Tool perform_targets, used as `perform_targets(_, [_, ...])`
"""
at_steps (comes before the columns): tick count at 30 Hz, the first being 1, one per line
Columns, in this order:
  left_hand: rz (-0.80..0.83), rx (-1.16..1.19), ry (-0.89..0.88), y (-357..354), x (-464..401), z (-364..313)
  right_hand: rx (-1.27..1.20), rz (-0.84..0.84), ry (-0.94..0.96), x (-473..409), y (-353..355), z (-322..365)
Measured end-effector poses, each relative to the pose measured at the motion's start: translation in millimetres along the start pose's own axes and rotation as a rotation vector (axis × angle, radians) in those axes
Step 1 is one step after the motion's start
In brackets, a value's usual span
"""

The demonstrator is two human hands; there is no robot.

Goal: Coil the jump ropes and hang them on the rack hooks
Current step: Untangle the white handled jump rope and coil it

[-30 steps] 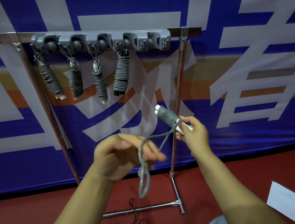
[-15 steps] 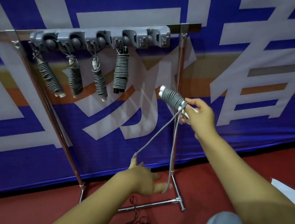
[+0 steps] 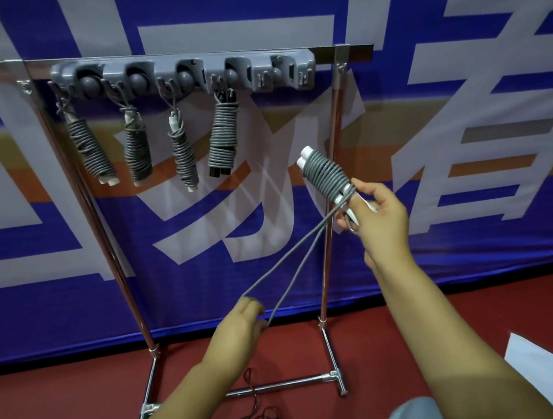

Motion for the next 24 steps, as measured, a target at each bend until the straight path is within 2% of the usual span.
perform_targets(3, [0.016,0.052,-0.077,-2.0,7.4,1.6,0.041,0.023,0.039,2.1,1.5,2.9])
perform_targets(5, [0.105,0.197,0.010,1.9,11.5,-2.6,0.103,0.063,0.077,5.2,2.4,0.8])
perform_targets(7, [0.052,0.434,0.151,8.3,12.4,-8.2,0.178,0.104,0.123,11.4,1.8,-2.5])
perform_targets(9, [-0.049,0.787,0.329,16.7,12.3,-14.5,0.274,0.132,0.204,18.7,1.2,-3.4])
perform_targets(11, [-0.144,1.016,0.408,27.0,10.3,-19.5,0.374,0.146,0.300,25.0,1.1,-4.0])
perform_targets(13, [-0.156,1.053,0.383,38.9,3.9,-25.2,0.456,0.172,0.407,31.5,0.0,-4.7])
perform_targets(15, [-0.101,1.103,0.333,53.4,-6.4,-36.3,0.478,0.209,0.503,38.3,-2.2,-5.1])
perform_targets(20, [0.160,1.139,0.114,90.6,-29.4,-88.4,0.481,0.269,0.737,57.4,-11.3,6.7])
perform_targets(24, [0.314,1.125,0.064,101.9,-27.5,-119.2,0.485,0.269,0.810,63.6,-9.8,17.3])
Point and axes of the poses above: each hand's wrist, its own x-axis away from the middle knuckle, its own y-axis out of the back of the hand, z = x × y, the point moved 3 cm from there along -x, towards the middle knuckle
